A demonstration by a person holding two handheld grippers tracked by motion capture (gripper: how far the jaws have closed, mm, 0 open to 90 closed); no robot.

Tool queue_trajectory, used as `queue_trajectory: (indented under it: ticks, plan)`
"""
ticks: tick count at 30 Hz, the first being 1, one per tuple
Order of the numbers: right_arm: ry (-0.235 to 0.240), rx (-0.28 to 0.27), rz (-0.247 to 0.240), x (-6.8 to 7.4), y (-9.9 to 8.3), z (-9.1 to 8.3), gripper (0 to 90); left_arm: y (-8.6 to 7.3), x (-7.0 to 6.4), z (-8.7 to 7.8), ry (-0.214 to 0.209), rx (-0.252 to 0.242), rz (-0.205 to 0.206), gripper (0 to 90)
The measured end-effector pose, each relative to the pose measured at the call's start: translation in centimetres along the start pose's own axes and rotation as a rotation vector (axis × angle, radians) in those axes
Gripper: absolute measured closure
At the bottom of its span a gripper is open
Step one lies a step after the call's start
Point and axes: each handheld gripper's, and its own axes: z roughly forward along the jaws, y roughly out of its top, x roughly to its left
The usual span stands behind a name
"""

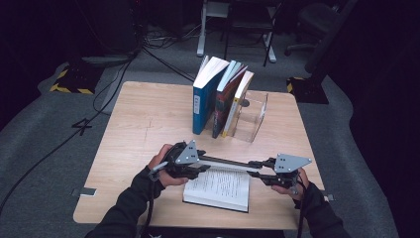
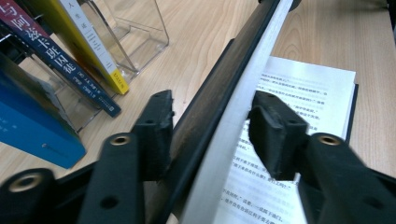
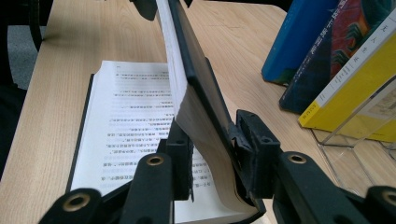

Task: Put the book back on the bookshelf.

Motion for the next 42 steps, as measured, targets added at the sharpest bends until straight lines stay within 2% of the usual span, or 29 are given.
queue_trajectory:
  ticks: [3,5,6,7,8,9,10,11,12,14,16,17,19,21,24,31,34,36,37,41,42]
  plan:
    - [0.012,-0.018,0.022,-0.2,-0.2,0.2,63.8,-0.1,0.2,0.1,-0.035,0.007,0.017,60.8]
    - [0.030,-0.031,0.048,-0.5,-0.4,0.4,50.0,-0.3,0.4,0.1,-0.051,-0.004,0.006,61.7]
    - [0.017,-0.022,0.062,-0.7,-0.6,0.6,47.6,-0.4,0.5,0.1,-0.057,-0.011,0.002,61.9]
    - [0.025,-0.011,0.078,-1.0,-0.8,0.8,46.0,-0.5,0.6,0.1,-0.059,-0.018,-0.008,61.9]
    - [0.023,-0.002,0.087,-1.2,-1.0,1.0,45.4,-0.6,0.8,0.1,-0.064,-0.026,-0.015,62.0]
    - [-0.004,-0.003,0.103,-1.4,-1.3,1.3,45.4,-0.7,0.9,0.1,-0.065,-0.033,-0.026,62.0]
    - [0.002,-0.013,0.119,-1.5,-1.4,1.6,52.2,-0.7,1.0,0.1,-0.062,-0.039,-0.033,62.0]
    - [0.006,-0.026,0.115,-1.5,-1.3,1.7,58.3,-0.7,1.2,0.1,-0.058,-0.042,-0.036,61.8]
    - [-0.010,-0.038,0.096,-1.4,-1.1,1.8,61.0,-0.5,1.4,0.1,-0.059,-0.043,-0.048,60.7]
    - [-0.002,-0.027,0.076,-1.3,-0.6,1.8,63.7,-0.2,1.5,0.1,-0.074,-0.003,-0.064,56.0]
    - [-0.006,-0.011,0.054,-1.0,-0.4,1.8,64.2,0.5,0.7,0.3,-0.055,0.071,-0.020,46.8]
    - [-0.013,0.001,0.034,-0.7,-0.2,1.8,64.6,0.8,0.2,0.5,-0.060,0.081,-0.008,43.2]
    - [-0.023,0.017,0.016,-0.3,0.1,1.8,65.2,1.4,-0.5,0.8,-0.006,0.129,0.021,39.1]
    - [-0.025,0.018,0.019,-0.2,0.2,1.8,65.3,1.6,-0.8,1.0,0.028,0.159,0.005,38.2]
    - [-0.032,0.026,0.009,0.0,0.4,1.8,65.5,1.7,-1.1,1.0,0.058,0.162,-0.019,36.4]
    - [-0.041,0.037,-0.001,0.4,0.6,2.0,65.7,2.2,-1.5,0.6,0.101,0.115,-0.006,35.2]
    - [-0.041,0.040,-0.001,0.4,0.7,2.1,65.7,2.5,-1.7,0.0,0.098,0.071,-0.011,35.1]
    - [-0.043,0.044,-0.007,0.4,0.8,2.2,65.7,3.0,-2.0,-0.4,0.101,0.051,0.009,35.2]
    - [-0.042,0.044,-0.007,0.4,0.8,2.2,65.7,3.1,-2.1,-0.5,0.084,0.044,0.014,35.2]
    - [-0.039,0.049,-0.004,0.4,0.9,2.3,65.6,3.6,-2.7,0.6,0.060,0.075,0.027,35.0]
    - [-0.037,0.051,-0.006,0.4,1.0,2.3,65.6,3.7,-2.9,1.0,0.068,0.089,0.034,35.0]
